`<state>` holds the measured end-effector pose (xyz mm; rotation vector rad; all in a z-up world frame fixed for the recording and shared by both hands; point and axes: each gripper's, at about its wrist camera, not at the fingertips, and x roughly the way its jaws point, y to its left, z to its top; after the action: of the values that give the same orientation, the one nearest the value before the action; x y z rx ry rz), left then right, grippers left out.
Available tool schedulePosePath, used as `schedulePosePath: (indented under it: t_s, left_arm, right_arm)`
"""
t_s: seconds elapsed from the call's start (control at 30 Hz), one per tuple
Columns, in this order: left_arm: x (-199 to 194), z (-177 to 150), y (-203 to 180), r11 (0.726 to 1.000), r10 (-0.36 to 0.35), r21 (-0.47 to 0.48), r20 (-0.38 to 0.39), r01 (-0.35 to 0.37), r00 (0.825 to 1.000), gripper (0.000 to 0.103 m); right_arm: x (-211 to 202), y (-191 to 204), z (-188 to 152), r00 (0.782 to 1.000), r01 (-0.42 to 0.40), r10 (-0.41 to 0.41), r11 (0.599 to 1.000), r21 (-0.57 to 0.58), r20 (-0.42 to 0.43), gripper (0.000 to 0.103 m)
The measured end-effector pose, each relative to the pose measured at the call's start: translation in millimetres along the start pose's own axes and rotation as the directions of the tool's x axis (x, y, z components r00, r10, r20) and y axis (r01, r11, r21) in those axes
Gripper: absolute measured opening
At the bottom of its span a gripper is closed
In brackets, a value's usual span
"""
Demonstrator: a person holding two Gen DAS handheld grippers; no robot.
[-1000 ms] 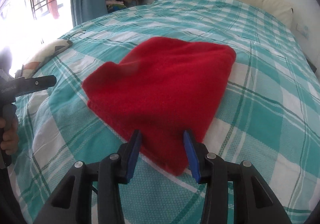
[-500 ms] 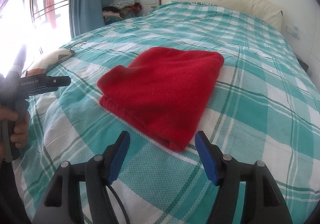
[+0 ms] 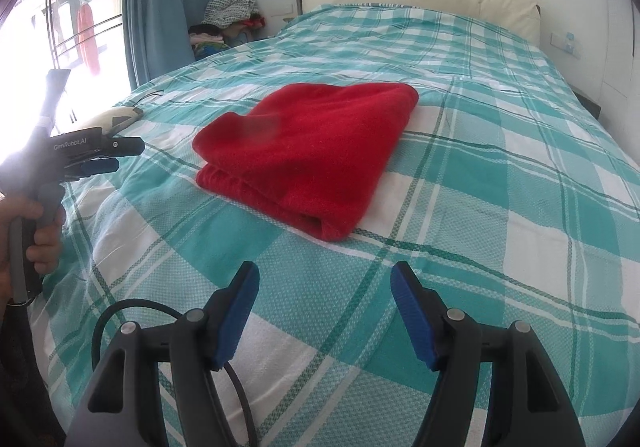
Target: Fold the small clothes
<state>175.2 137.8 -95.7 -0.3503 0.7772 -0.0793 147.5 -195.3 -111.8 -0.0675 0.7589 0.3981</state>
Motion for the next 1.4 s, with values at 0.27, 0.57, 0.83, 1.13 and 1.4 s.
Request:
schedulePosePath:
  t_s: [0.27, 0.57, 0.83, 1.13, 1.4]
  left_arm:
    - [65.1, 62.6, -66.9, 0.984, -0.165, 0.047, -0.094, 0.170, 0.982, 0.098]
    - [164.0, 67.6, -47.3, 0.997, 0.014, 0.074, -0.273, 0.006, 0.962, 0.099]
    - [172.4, 57.8, -77.3, 0.982, -0.124, 0.098, -0.304, 0.161, 0.944, 0.024]
    - [88.6, 91.5, -94.8, 0.973, -0.152, 0.157, -0.113, 0.168, 0.982, 0.018]
    - [94.5, 64.5, -96.5, 0.957, 0.065, 0.287, -0.096, -0.035, 0.993, 0.072]
  right_arm:
    - [15.9, -53.3, 48.1, 0.997, -0.068, 0.058, 0.979, 0.194, 0.057, 0.073]
    - [135.8, -120.2, 95.0, 0.939, -0.278, 0.343, 0.799, 0.533, -0.025, 0.074]
    - [164.6, -63.9, 117.4, 0.972, -0.152, 0.197, 0.942, 0.298, -0.130, 0.032]
    - [87.0, 21.8, 147.2, 0.990, 0.097, -0.076, 0.978, -0.183, 0.119, 0.027]
    - [83.0, -45.9, 159.5, 0.999, -0.039, 0.038, 0.998, 0.043, 0.014, 0.062]
